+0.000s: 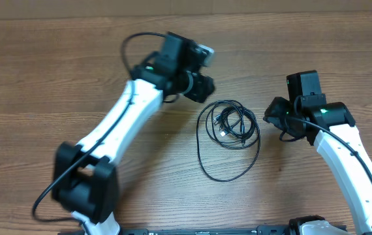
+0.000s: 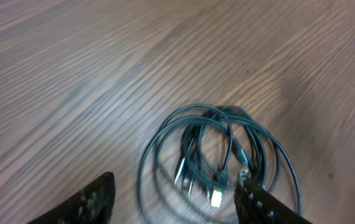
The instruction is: Untangle cables
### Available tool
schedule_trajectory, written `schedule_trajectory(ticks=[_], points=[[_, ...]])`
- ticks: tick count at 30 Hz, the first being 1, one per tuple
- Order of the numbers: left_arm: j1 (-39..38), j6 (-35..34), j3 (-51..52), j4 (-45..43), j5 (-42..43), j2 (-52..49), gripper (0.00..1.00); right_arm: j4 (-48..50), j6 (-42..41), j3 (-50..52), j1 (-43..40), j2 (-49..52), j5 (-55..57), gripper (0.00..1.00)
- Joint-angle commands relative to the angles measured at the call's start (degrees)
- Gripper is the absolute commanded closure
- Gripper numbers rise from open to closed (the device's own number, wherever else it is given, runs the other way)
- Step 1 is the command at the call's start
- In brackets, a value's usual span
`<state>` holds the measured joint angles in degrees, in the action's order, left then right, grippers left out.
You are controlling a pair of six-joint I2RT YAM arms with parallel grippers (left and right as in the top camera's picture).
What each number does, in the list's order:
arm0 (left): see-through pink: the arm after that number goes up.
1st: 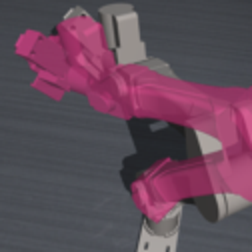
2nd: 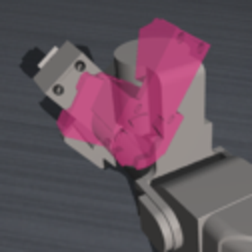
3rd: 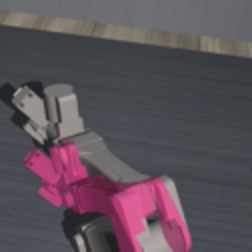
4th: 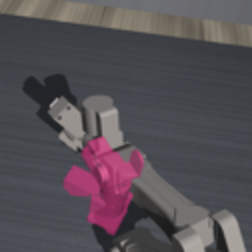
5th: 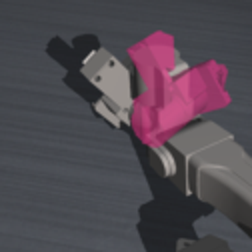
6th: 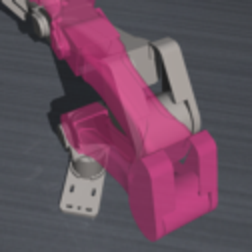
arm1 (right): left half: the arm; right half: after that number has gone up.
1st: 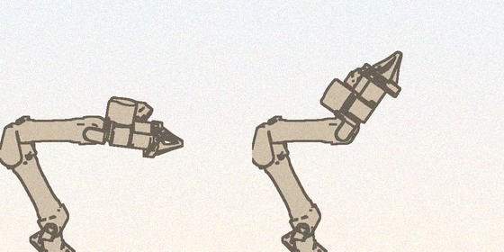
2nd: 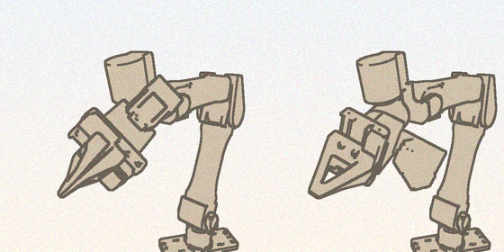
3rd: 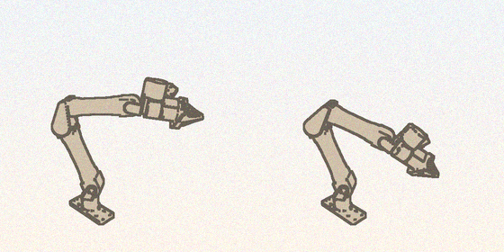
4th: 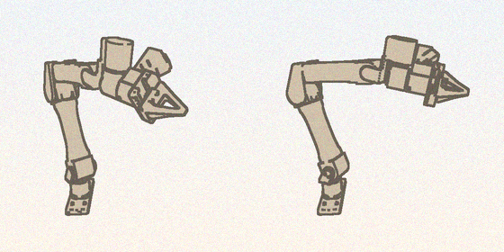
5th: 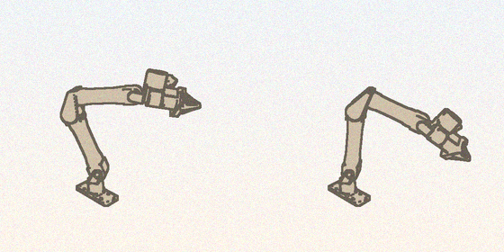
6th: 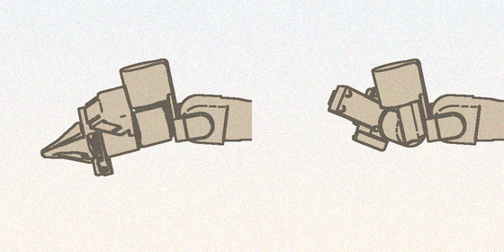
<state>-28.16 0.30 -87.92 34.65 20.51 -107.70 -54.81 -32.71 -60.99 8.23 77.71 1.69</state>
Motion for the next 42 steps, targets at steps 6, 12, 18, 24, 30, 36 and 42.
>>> schedule_trajectory(ticks=[6, 12, 18, 24, 30, 36, 42], points=[[-6.6, 8.1, -1.2, -10.0, -8.7, -10.7, 0.23, -3.6, 1.1, -1.1, -0.3, -1.0, -0.4, 0.44], [-7.2, 10.1, -1.2, -14.7, -9.1, -17.0, 0.21, -4.7, 1.0, -1.4, -0.3, -1.1, -0.6, 0.42], [-7.1, 15.1, -1.2, -18.8, -9.2, -20.2, 0.20, -5.2, 1.1, -1.4, -0.3, -1.2, -0.6, 0.42], [-7.1, 15.6, -1.2, -19.7, -9.1, -22.9, 0.27, -5.4, 1.1, -1.4, -0.3, -1.2, -0.6, 0.42], [-7.1, 15.5, -1.2, -16.4, -9.1, -23.1, 0.66, -5.3, 1.0, -1.4, -0.3, -1.2, -0.6, 0.42], [-7.0, 15.4, -1.2, -10.0, -9.2, -23.1, 0.84, -5.2, 1.0, -1.4, -0.3, -1.2, -0.6, 0.42], [-6.4, 15.3, -1.2, -5.3, -9.1, -22.9, 0.96, -5.3, 1.1, -1.4, -0.3, -1.2, -0.6, 0.42]])
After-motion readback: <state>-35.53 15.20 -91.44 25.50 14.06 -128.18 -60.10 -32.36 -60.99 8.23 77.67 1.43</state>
